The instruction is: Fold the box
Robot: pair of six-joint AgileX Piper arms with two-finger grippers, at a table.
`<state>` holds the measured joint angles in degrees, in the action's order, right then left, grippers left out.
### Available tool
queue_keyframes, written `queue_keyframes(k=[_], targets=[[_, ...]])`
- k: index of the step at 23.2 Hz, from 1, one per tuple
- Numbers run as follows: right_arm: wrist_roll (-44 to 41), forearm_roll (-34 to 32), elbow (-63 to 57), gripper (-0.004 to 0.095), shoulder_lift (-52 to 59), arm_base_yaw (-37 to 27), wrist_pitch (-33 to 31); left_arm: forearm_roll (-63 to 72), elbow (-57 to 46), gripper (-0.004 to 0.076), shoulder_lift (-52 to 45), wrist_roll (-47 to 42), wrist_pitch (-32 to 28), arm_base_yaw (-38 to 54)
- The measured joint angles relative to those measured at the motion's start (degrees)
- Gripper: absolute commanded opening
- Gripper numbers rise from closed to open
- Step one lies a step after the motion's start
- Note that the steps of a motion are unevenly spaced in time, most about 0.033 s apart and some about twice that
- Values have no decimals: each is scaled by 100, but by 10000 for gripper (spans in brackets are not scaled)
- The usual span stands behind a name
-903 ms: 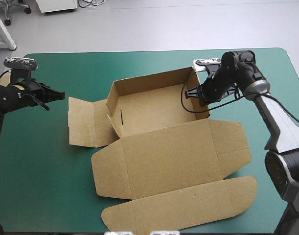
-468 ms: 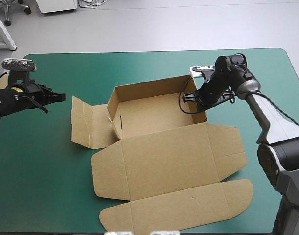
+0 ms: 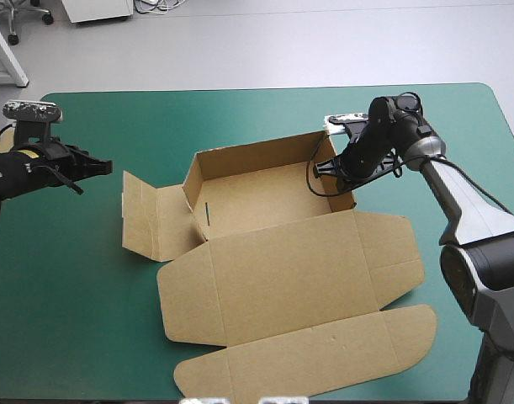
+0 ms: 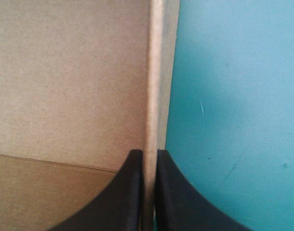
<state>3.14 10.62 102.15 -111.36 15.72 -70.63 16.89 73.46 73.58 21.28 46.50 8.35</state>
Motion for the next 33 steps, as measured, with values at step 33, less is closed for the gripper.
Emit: queue_keyframes(k=[33], targets=[[536, 111, 981, 473, -585, 0, -2, -100, 0, -5, 0, 0, 20, 0]])
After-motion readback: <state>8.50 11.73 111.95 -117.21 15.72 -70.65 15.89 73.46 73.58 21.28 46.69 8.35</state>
